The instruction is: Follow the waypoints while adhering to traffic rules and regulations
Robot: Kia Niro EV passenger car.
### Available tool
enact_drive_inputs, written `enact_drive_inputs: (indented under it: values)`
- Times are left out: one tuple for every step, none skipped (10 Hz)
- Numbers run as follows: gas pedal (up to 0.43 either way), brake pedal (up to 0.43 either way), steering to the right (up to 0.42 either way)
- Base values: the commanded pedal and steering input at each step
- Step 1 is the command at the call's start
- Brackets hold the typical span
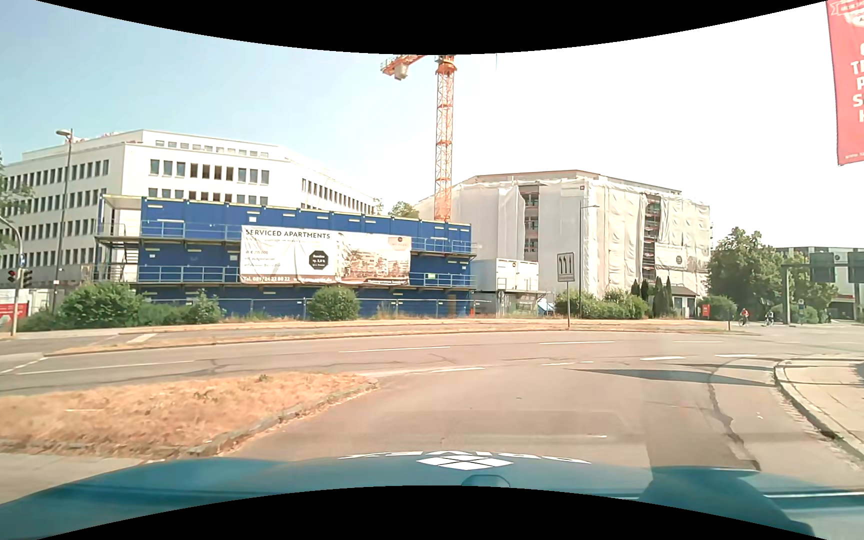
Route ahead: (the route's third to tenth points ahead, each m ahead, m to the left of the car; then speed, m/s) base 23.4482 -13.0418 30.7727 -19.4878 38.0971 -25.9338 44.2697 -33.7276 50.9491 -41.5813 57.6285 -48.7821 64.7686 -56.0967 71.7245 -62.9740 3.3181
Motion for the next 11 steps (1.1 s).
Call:
enact_drive_inputs:
  values:
    - [0.0,0.213,0.147]
    - [0.0,0.213,0.149]
    - [0.0,0.213,0.153]
    - [0.0,0.213,0.155]
    - [0.0,0.201,0.155]
    - [0.0,0.201,0.155]
    - [0.0,0.189,0.156]
    - [0.0,0.183,0.157]
    - [0.0,0.183,0.157]
    - [0.0,0.183,0.161]
    - [0.0,0.183,0.165]
